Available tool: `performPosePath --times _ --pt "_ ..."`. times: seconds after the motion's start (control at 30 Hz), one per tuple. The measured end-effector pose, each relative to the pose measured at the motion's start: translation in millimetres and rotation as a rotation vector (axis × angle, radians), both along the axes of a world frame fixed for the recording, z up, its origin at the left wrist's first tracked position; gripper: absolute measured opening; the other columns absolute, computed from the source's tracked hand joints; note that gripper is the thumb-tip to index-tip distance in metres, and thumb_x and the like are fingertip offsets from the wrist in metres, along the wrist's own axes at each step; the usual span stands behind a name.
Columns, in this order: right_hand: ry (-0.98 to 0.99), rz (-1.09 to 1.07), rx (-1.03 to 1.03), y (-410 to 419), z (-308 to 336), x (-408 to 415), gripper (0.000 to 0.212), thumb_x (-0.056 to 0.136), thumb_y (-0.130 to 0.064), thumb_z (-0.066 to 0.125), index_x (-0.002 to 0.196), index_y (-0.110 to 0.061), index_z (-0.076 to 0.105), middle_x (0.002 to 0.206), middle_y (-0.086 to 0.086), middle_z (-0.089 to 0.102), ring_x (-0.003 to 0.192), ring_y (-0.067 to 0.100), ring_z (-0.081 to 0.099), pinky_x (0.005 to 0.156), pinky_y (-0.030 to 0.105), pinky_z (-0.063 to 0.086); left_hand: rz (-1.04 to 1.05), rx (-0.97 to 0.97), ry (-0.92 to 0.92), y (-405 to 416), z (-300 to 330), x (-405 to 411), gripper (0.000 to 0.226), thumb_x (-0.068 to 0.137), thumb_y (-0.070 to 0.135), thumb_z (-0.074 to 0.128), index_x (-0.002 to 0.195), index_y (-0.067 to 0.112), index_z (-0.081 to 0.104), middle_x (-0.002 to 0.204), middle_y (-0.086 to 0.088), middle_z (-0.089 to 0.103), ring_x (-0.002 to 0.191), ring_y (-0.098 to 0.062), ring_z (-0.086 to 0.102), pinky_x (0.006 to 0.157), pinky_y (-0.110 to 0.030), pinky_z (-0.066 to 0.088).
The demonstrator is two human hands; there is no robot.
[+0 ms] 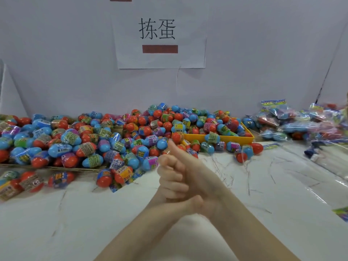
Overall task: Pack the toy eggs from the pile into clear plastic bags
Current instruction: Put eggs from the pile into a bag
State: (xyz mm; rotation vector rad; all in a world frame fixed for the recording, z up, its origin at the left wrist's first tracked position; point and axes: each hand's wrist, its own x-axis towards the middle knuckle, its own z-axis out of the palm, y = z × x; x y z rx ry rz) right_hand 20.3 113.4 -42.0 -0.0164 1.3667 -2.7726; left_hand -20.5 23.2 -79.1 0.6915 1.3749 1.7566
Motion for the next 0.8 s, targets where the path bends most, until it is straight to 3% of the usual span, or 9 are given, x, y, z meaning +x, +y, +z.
performPosePath --times 0.07,0.17,0.4,0.53,0.6,0.63,0.7,0.73,0.8 --pt "0.013 0.015 -0.019 -2.0 -2.0 -2.8 0.032 0.077 -0.047 0.06 0.064 -0.018 0.058 0.047 -0.01 0.032 0.035 0.003 0.027 0.038 0.013 0.019 -0.012 -0.046 -0.034 1.7 -1.9 -0.8 0.046 0.06 -0.001 0.082 0.099 0.0 0.059 0.087 -0.013 0.061 0.078 -0.015 0.061 0.072 -0.033 0.053" --pt "-0.033 -0.115 0.083 5.5 2.2 -1.1 0.03 0.074 -0.046 0.06 0.062 -0.019 0.057 0.048 -0.008 0.031 0.036 0.003 0.025 0.037 0.014 0.02 -0.053 -0.113 0.168 1.2 1.2 0.8 0.018 0.076 0.024 0.075 0.074 0.008 0.065 0.044 -0.004 0.052 0.036 -0.008 0.041 0.042 -0.014 0.032" --pt "-0.058 -0.808 0.719 62.8 46.8 38.6 0.02 0.082 -0.028 0.063 0.069 -0.013 0.06 0.047 -0.007 0.046 0.041 0.005 0.035 0.039 0.012 0.029 0.262 -0.214 0.551 5.6 -10.5 -10.2 0.052 0.094 0.033 0.041 0.045 0.019 0.043 0.034 0.007 0.036 0.032 -0.003 0.031 0.041 -0.013 0.026" --pt "-0.047 -1.335 0.4 122.4 64.6 90.0 0.021 0.087 -0.024 0.06 0.068 -0.016 0.058 0.042 -0.01 0.05 0.039 0.003 0.043 0.041 0.012 0.036 0.353 -0.303 0.635 7.0 -13.6 -18.4 0.051 0.094 0.036 0.042 0.048 0.017 0.028 0.039 0.006 0.023 0.037 -0.009 0.024 0.052 -0.029 0.018" --pt "0.119 -1.167 -0.001 140.0 66.2 105.8 0.03 0.09 -0.029 0.053 0.065 -0.014 0.063 0.053 -0.004 0.056 0.043 0.006 0.05 0.045 0.014 0.042 0.35 -0.331 0.679 7.7 -14.2 -19.7 0.054 0.092 0.036 0.047 0.046 0.019 0.024 0.041 0.006 0.021 0.039 -0.01 0.023 0.053 -0.031 0.015" --pt "0.095 -1.067 -0.009 147.3 62.2 110.6 0.038 0.091 -0.034 0.049 0.067 -0.012 0.067 0.065 0.001 0.06 0.049 0.01 0.057 0.049 0.017 0.046 0.338 -0.336 0.708 7.5 -14.3 -19.3 0.056 0.09 0.036 0.05 0.045 0.019 0.024 0.041 0.006 0.021 0.04 -0.011 0.024 0.053 -0.032 0.015" --pt "-0.268 -1.043 0.293 165.5 43.8 115.1 0.039 0.093 -0.043 0.046 0.094 -0.012 0.07 0.107 0.015 0.064 0.088 0.025 0.064 0.076 0.034 0.052 0.327 -0.329 0.765 5.2 -15.4 -17.0 0.054 0.086 0.035 0.058 0.045 0.02 0.025 0.042 0.005 0.026 0.043 -0.012 0.027 0.053 -0.031 0.018" --pt "-0.458 -1.104 0.635 171.9 35.9 117.7 0.032 0.091 -0.039 0.052 0.111 -0.018 0.064 0.131 0.015 0.052 0.113 0.03 0.054 0.092 0.043 0.045 0.326 -0.324 0.807 4.4 -16.5 -16.3 0.053 0.084 0.034 0.06 0.047 0.02 0.027 0.043 0.005 0.029 0.045 -0.012 0.029 0.053 -0.031 0.02" --pt "-0.418 -1.283 1.043 183.5 30.4 131.5 0.037 0.085 -0.025 0.064 0.121 -0.028 0.058 0.143 0.009 0.041 0.128 0.026 0.04 0.098 0.044 0.04 0.318 -0.333 0.938 3.2 -18.9 -15.4 0.048 0.083 0.031 0.063 0.047 0.021 0.031 0.045 0.004 0.036 0.048 -0.013 0.034 0.052 -0.028 0.024"
